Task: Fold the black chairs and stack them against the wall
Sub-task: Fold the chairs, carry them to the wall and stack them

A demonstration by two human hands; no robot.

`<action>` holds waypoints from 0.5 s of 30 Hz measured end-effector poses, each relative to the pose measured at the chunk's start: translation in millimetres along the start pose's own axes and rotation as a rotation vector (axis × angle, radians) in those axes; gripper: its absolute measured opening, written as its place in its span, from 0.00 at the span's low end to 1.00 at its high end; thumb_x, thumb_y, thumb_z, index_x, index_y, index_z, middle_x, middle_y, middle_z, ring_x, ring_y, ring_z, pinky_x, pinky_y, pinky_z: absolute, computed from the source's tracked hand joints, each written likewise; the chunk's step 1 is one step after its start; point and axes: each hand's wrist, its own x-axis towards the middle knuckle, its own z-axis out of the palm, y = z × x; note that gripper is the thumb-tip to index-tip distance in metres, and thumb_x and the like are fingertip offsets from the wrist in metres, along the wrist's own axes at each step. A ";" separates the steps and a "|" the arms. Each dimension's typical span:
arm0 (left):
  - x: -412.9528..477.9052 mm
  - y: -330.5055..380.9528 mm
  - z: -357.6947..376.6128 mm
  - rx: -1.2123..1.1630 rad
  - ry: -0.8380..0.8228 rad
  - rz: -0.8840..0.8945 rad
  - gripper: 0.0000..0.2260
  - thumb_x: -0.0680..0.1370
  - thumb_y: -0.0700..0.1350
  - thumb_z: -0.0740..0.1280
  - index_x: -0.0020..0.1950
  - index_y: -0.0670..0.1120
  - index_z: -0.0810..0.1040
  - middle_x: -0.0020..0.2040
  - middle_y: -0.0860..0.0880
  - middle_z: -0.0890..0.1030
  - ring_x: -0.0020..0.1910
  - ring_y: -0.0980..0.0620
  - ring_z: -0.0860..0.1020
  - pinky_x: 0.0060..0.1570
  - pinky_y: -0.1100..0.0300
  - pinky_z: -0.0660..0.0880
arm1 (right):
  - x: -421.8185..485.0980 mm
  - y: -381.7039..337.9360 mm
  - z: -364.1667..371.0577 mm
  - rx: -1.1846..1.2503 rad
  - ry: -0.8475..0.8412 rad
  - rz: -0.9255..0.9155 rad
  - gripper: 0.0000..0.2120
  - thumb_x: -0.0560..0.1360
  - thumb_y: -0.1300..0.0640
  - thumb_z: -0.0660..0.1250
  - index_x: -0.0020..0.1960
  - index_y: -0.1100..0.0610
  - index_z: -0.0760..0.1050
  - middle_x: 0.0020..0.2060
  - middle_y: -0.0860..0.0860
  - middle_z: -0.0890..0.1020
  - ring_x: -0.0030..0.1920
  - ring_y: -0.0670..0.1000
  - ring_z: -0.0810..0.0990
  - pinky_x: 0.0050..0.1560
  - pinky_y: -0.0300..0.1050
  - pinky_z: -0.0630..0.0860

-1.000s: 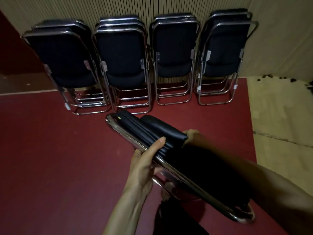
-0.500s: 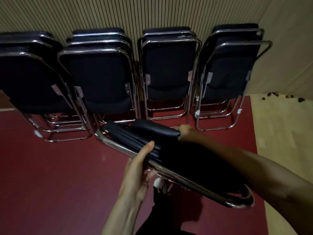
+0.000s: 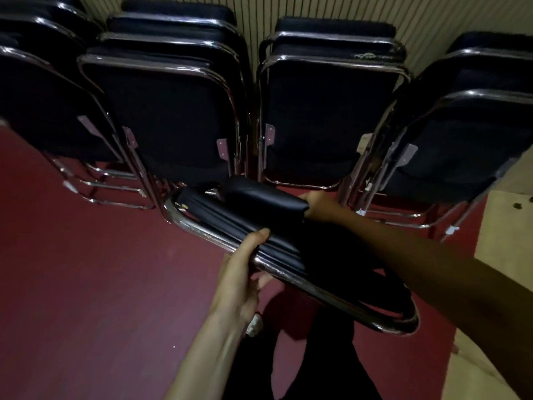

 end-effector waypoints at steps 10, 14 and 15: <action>48.5 2.5 108.7 -0.140 0.258 0.047 0.10 0.70 0.52 0.72 0.49 0.51 0.82 0.41 0.53 0.84 0.37 0.59 0.82 0.39 0.60 0.74 | 82.0 48.1 -67.4 -0.124 -0.183 -0.160 0.21 0.68 0.61 0.74 0.61 0.58 0.76 0.56 0.55 0.80 0.56 0.55 0.78 0.46 0.41 0.71; 68.2 9.8 133.2 -0.167 0.343 0.063 0.02 0.73 0.48 0.70 0.44 0.51 0.81 0.34 0.55 0.82 0.34 0.59 0.80 0.40 0.59 0.75 | 109.3 55.7 -81.5 -0.164 -0.207 -0.182 0.32 0.69 0.58 0.74 0.71 0.56 0.68 0.66 0.54 0.74 0.65 0.55 0.73 0.54 0.40 0.70; 73.9 10.9 137.9 -0.174 0.358 0.067 0.02 0.73 0.47 0.70 0.44 0.51 0.81 0.34 0.55 0.82 0.34 0.58 0.79 0.41 0.59 0.75 | 116.9 58.0 -83.9 -0.167 -0.220 -0.183 0.34 0.69 0.57 0.75 0.72 0.56 0.67 0.67 0.54 0.73 0.66 0.55 0.72 0.56 0.41 0.71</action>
